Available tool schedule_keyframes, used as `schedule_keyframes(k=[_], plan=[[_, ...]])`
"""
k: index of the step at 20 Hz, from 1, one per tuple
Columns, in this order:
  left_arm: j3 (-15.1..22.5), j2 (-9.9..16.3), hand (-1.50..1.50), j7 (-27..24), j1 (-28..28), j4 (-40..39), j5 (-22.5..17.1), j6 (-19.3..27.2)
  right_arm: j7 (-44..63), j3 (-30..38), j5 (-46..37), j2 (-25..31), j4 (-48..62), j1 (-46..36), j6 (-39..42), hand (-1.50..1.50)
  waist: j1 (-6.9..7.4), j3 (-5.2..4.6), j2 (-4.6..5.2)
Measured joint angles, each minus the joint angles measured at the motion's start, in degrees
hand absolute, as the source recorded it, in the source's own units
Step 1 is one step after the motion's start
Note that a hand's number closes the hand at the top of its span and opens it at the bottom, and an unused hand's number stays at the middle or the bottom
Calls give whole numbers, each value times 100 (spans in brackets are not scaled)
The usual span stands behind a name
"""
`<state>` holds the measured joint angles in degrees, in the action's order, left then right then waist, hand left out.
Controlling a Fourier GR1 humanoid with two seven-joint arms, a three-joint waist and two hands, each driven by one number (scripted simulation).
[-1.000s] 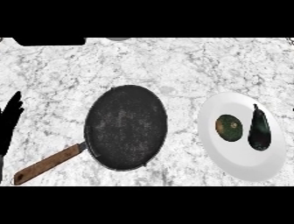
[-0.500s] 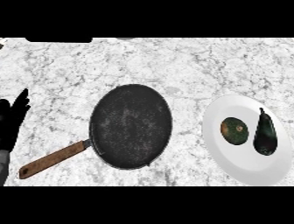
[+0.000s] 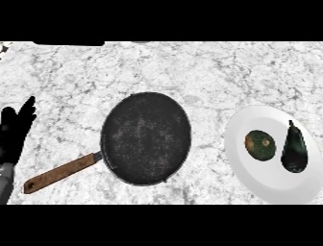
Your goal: Pick the eggplant from the plate and place it in the pan
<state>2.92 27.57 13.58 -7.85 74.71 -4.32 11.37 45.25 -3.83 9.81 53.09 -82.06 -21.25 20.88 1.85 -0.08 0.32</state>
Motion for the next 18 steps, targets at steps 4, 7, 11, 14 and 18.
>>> schedule_keyframes(k=[4, 7, 11, 14, 18], plan=[[-74, -73, 0, -113, 5, -126, 33, -51, 345, -366, -130, -334, 270, -328, 364, -150, -58, 3, -10], [-164, -118, 0, -131, 14, -176, 96, -79, 393, -482, -368, -642, 388, -373, 448, -150, -105, 6, -18], [-266, -204, 0, -101, 51, -142, 193, -114, 405, -475, -674, -917, 529, -417, 588, -150, -138, 7, -25], [-375, -203, 0, -194, 96, -165, 230, -201, 363, -526, -994, -1053, 663, -422, 667, -150, -146, 6, -28], [-478, -264, 0, -139, -22, -269, 335, -256, 340, -450, -1226, -1176, 628, -280, 812, -150, -170, 8, -30]])
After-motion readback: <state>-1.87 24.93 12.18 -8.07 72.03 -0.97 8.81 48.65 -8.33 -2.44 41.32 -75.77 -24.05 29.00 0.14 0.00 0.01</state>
